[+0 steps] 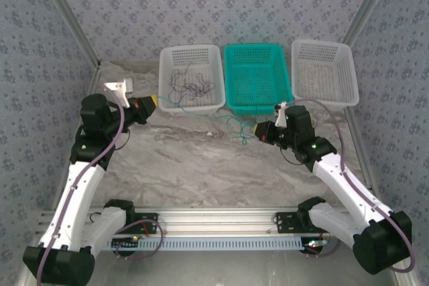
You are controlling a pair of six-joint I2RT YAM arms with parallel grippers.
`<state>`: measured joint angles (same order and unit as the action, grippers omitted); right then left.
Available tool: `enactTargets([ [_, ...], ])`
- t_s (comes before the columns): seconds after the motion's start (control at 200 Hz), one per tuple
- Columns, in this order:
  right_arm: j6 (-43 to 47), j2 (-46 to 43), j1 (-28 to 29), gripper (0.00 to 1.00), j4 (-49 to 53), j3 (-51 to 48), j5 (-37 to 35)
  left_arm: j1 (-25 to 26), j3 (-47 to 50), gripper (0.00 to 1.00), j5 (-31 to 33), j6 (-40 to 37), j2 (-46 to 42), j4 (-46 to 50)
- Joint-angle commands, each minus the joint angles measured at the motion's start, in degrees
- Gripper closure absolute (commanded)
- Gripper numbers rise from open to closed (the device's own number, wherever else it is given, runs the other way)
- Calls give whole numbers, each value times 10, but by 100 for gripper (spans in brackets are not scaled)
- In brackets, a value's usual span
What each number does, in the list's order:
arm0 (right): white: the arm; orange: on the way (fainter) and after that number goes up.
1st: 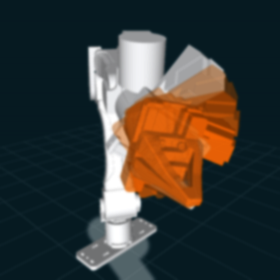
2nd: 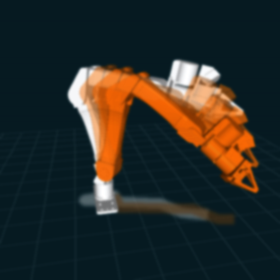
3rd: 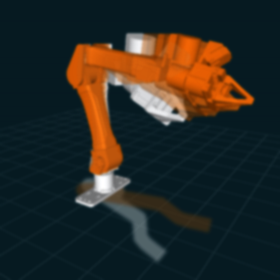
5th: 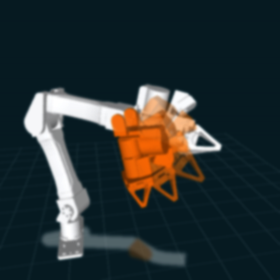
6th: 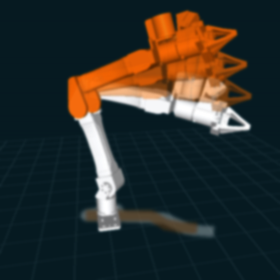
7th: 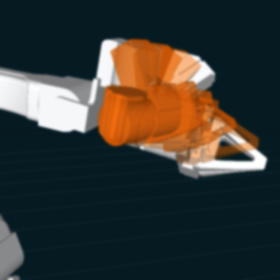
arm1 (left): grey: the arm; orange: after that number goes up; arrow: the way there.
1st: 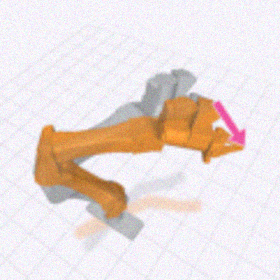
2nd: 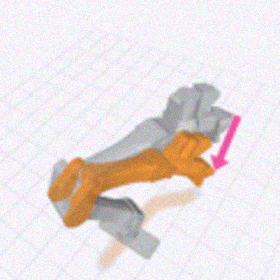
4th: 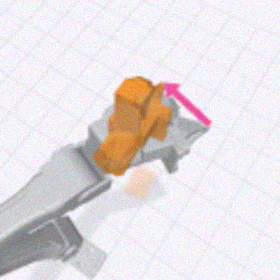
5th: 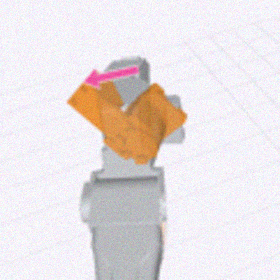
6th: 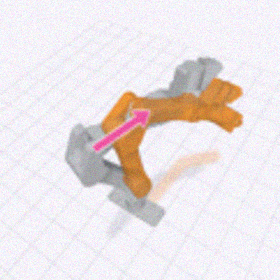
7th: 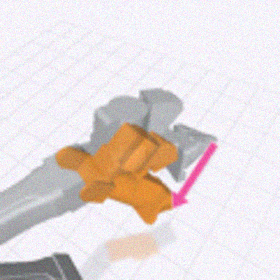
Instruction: Untangle the cables
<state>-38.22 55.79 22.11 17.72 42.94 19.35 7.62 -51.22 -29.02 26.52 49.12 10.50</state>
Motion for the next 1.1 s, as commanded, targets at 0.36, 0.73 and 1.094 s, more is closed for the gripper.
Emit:
enactTargets([
  [0.36, 139, 45, 42, 100, 118, 203, 30, -6, -11, 42, -64, -149, -81, 33],
  [0.73, 190, 78, 72, 100, 152, 248, 33, 100, -54, 19, -109, -204, -57, 50],
  [1.094, 198, 106, 100, 100, 155, 286, 19, 256, -107, 11, -119, -216, 138, 102],
])
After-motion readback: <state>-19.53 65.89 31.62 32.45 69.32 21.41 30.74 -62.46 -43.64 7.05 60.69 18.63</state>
